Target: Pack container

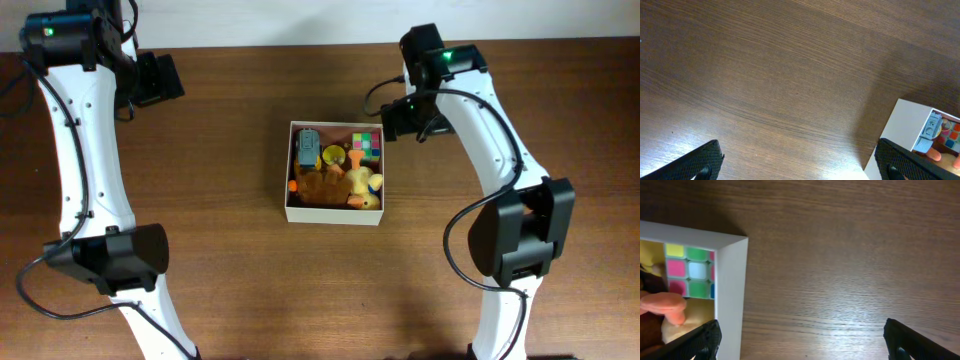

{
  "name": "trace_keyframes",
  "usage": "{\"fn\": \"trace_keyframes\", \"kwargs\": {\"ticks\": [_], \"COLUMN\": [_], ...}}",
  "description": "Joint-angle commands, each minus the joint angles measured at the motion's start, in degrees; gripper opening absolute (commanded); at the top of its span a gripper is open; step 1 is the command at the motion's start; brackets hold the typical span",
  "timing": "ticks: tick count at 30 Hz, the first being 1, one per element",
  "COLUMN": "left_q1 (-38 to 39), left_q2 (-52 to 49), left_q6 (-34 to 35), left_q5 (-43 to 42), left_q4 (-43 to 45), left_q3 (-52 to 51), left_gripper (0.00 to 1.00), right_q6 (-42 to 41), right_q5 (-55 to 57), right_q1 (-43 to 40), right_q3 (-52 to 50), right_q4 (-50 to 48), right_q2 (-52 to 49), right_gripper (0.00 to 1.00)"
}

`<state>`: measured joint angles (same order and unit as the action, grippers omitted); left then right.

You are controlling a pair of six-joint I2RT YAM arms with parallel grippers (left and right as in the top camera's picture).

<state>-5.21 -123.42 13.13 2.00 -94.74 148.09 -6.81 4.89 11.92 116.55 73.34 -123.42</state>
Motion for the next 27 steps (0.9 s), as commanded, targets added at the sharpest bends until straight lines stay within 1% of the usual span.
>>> {"fn": "trace_keyframes", "kwargs": {"ticks": [1,8,16,22,24,27], "left_q1": [-0.11,-0.11,-0.11,-0.11,-0.11,-0.09], "left_q2": [1.2,1.2,1.2,1.2,1.2,1.2], "left_q6": [0.55,0.55,0.52,0.55,0.55,0.55], "left_q5": [0.83,0.81,0.81,0.81,0.81,0.81], "left_q4": [-0.07,-0.07,-0.07,-0.07,-0.07,-0.07], "left_q3": [0.9,0.9,0.9,0.9,0.9,0.87], "left_gripper": [0.99,0.99,0.99,0.99,0.99,0.99], "right_q6": [0.55,0.61,0.57,1.03,1.01,0.79], "right_q5": [1.81,1.46,0.76,7.28,8.33,6.99], "right_q1": [-0.46,-0.35,-0.37,-1.46,-2.27,-2.95], "right_q3": [0.76,0.76,1.29,9.55,11.72,11.47], "right_q4": [0.35,0.46,2.86,12.92,14.78,14.34], "right_q2": [0.92,0.92,1.03,1.22,4.5,11.17], "right_gripper": [0.99,0.99,0.99,0.99,0.99,0.99]}}
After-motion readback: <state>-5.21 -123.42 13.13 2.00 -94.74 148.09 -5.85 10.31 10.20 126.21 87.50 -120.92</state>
